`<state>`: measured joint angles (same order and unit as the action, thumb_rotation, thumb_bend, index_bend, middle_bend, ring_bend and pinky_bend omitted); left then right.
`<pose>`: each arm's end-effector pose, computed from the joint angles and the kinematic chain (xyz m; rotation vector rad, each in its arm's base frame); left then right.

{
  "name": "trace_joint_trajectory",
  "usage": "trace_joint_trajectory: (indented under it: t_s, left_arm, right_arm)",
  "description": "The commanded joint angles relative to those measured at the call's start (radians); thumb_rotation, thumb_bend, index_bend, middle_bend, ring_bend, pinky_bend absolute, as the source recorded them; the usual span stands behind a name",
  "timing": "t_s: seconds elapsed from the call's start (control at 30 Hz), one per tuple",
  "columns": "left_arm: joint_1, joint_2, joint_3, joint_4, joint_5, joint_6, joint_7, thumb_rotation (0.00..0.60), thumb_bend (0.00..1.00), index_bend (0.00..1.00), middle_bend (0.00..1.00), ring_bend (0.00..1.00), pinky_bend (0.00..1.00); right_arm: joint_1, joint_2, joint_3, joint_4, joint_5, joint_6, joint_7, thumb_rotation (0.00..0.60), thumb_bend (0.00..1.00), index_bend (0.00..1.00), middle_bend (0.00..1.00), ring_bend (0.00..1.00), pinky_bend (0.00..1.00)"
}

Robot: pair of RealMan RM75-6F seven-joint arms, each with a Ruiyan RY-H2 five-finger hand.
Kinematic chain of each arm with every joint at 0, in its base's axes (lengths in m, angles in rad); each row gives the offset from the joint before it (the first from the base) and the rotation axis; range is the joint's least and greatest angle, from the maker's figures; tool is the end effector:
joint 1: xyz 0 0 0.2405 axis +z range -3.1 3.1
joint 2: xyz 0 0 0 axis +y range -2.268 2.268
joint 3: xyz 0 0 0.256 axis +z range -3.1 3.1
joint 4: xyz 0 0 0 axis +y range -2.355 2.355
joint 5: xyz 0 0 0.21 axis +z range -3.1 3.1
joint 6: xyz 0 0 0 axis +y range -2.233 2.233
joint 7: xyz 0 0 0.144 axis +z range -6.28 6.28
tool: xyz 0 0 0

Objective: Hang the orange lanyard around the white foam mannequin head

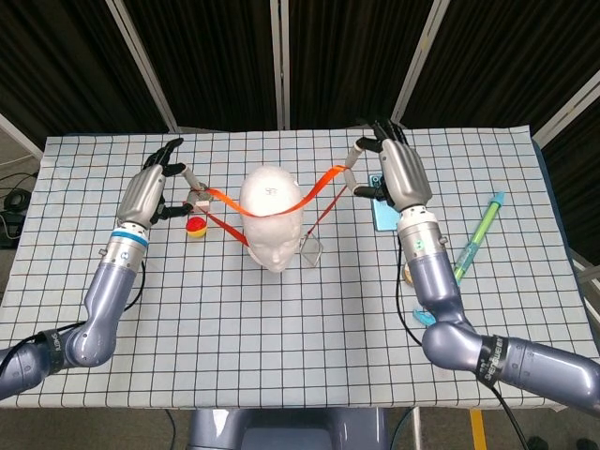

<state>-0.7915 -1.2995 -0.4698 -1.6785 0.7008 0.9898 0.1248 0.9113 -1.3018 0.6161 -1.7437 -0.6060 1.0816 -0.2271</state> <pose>-0.1126 0.4039 0.1038 -1.3343 -1.3435 -1.2722 -0.0359 -0.4177 0.1342 1.2858 -1.2610 1.4593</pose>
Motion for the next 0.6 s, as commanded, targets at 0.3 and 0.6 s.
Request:
trace_joint_trajectory:
  t_s: [0.3, 0.6]
  left_arm:
    - [-0.044, -0.046, 0.012, 0.129, -0.068, -0.061, -0.022, 0.6, 0.52, 0.61, 0.0, 0.0, 0.0]
    - [-0.073, -0.048, 0.037, 0.2, -0.129, -0.159, -0.029, 0.6, 0.07, 0.0, 0.0, 0.0, 0.0]
  right_arm:
    - [0.077, -0.062, -0.025, 0.206, 0.099, -0.06, -0.005, 0.6, 0.5, 0.77, 0.15, 0.0, 0.0]
    - [0.133, -0.146, -0.069, 0.381, 0.112, -0.1, -0.027, 0.6, 0.1, 0.26, 0.06, 0.0, 0.0]
